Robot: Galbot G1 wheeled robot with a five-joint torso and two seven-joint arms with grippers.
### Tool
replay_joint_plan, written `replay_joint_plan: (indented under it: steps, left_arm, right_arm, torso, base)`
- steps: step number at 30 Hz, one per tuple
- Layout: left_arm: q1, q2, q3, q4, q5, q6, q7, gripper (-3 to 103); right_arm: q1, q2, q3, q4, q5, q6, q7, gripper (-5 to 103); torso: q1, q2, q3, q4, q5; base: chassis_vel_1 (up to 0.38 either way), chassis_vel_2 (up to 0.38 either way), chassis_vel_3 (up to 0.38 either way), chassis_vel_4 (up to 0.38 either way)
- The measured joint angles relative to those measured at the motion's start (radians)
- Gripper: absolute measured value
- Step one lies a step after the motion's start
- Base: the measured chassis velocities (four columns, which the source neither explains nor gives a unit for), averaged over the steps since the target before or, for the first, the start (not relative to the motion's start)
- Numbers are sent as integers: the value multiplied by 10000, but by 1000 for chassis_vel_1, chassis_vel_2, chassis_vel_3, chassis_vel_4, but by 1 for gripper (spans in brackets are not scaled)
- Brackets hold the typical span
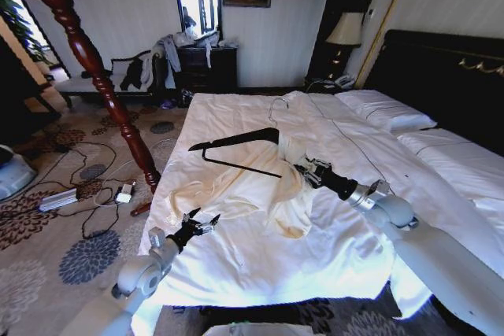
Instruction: Pick up the clothes from the bed and hang them on the clothes hanger.
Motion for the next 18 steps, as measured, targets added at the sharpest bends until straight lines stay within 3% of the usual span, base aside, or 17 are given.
replay_joint_plan:
  steps: [6,9,12,18]
  left_arm:
    - [379,883,-441,-509,575,-374,948,100]
    - [436,1143,-578,-570,531,-457,1054,100]
    - [-1,976,-640,-389,-449,-436,783,100]
    - [-630,553,-663,12,-1169,-369,732,100]
  right_arm:
    - [132,113,-70,-4,-117,0,114,20]
    - [159,128,-57,1,-139,-5,118,20]
    - [99,147,34,100,-140,-8,120,20]
    - [23,154,57,109,-230,-8,115,20]
  torso:
    - [-1,0,0,4,2]
    - [0,0,0,5,1]
    - [0,0,1,1,-1]
    - [0,0,0,1,-2]
  base:
    - [0,0,0,0]
    - [0,0,0,0]
    - [0,0,0,0]
    - [0,0,0,0]
